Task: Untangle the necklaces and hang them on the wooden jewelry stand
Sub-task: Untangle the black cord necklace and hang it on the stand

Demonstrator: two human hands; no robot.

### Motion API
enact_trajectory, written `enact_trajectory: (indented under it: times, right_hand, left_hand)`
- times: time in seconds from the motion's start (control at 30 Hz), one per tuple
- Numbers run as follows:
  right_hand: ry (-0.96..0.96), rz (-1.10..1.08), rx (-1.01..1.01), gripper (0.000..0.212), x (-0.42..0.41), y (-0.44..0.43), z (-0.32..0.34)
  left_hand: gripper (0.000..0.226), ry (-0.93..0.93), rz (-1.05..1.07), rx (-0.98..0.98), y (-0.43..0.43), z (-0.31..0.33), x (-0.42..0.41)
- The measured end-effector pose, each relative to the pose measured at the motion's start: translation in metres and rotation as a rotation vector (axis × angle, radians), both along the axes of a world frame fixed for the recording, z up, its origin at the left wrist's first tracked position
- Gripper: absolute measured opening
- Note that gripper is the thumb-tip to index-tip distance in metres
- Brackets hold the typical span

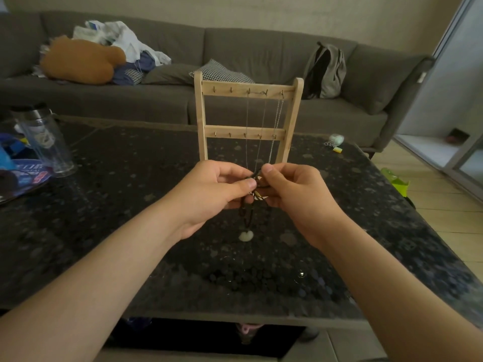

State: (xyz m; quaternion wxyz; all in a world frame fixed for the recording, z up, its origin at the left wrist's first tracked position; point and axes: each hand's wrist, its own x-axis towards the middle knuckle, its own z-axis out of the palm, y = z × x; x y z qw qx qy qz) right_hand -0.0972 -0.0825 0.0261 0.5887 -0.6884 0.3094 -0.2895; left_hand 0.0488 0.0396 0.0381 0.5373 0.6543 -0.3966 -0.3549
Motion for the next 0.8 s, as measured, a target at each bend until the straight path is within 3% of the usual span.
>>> enact_trajectory:
  times: [0.1,0.17,0.27,0.33,0.67,0.8]
  right_hand:
    - [-0.058,-0.047,0.015,0.009,-0.0012,0.0015,0.0024]
    - [-0.098,-0.1,-0.046,0.014,-0.0027,0.0021,0.0031]
    - [0.013,-0.139,-0.27,0.02,-0.0062,0.0016,0.0043]
    - [0.064,-0.128,-0.266,0.02,-0.0072,0.0037,0.0056]
    - [0.107,-0.082,-0.355,0.005,-0.0037,0.0078,0.0036]
    - [0.195,-0.124,-0.611,0.004,-0.0013,0.0083,0.001]
  left_hand:
    - [0.02,0.07,0.034,-0.009,-0.0017,0.0,-0.0029]
    - [0.016,0.099,0.049,-0.007,-0.0028,0.0006,-0.0053]
    - [0.015,0.134,0.061,-0.001,-0.0041,0.0016,-0.0071]
    - [0.014,0.136,0.064,0.004,-0.0043,0.0021,-0.0076]
    - [0.023,-0.062,0.121,0.022,-0.0009,-0.0031,-0.0046]
    - [0.021,-0.073,0.131,0.028,-0.0002,-0.0028,-0.0032]
